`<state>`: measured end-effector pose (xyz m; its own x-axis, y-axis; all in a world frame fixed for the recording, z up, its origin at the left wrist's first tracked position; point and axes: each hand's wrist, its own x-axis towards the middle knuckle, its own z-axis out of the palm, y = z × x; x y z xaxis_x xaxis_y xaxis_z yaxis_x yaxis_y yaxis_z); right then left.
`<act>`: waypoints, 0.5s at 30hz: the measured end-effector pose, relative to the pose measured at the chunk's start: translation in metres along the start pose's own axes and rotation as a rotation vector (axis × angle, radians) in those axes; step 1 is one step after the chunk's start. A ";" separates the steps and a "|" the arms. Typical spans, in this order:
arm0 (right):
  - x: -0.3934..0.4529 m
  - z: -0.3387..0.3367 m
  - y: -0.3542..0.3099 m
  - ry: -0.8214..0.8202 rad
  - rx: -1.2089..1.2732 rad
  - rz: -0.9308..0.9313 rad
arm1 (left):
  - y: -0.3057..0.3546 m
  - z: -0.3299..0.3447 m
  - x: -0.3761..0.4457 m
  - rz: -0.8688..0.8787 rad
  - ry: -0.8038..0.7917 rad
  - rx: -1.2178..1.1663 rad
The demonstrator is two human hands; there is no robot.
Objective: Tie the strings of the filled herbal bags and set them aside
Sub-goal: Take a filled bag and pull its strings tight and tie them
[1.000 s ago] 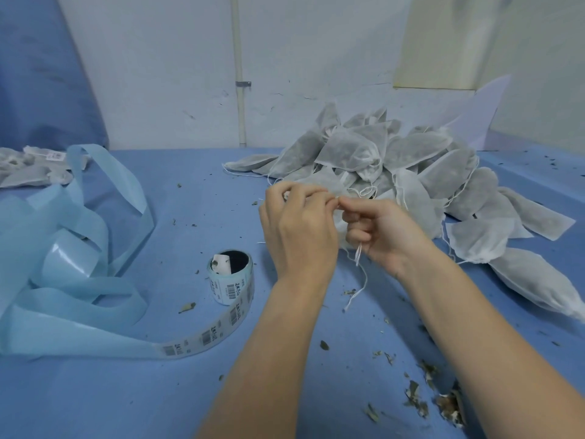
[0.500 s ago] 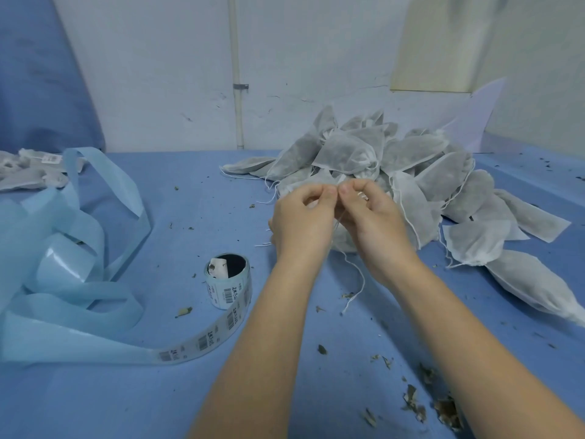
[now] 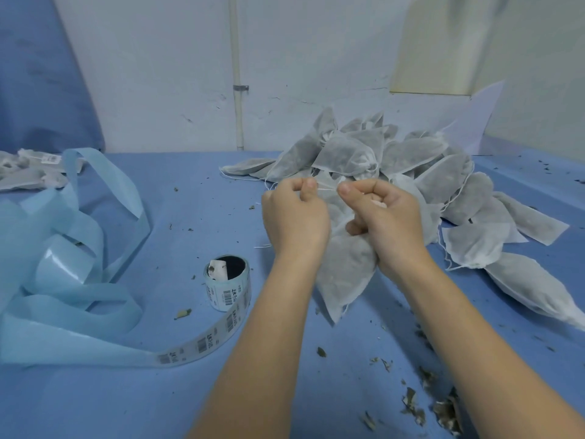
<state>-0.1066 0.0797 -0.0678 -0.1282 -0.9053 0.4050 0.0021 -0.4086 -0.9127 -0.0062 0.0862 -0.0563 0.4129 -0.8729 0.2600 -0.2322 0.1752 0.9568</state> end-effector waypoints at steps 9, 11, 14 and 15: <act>0.005 -0.007 0.004 0.053 -0.033 -0.003 | -0.005 0.000 0.000 -0.019 -0.050 -0.076; 0.008 -0.007 0.008 0.135 0.130 0.080 | -0.008 0.003 -0.002 -0.057 -0.095 -0.053; 0.012 -0.006 0.008 0.305 0.370 0.187 | -0.012 0.006 -0.004 -0.250 -0.166 -0.007; 0.014 -0.006 0.008 0.369 0.441 0.203 | -0.011 0.005 -0.004 -0.349 -0.205 -0.038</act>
<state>-0.1144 0.0648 -0.0699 -0.4169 -0.9025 0.1080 0.4630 -0.3131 -0.8292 -0.0100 0.0854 -0.0688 0.2760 -0.9549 -0.1094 -0.0744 -0.1347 0.9881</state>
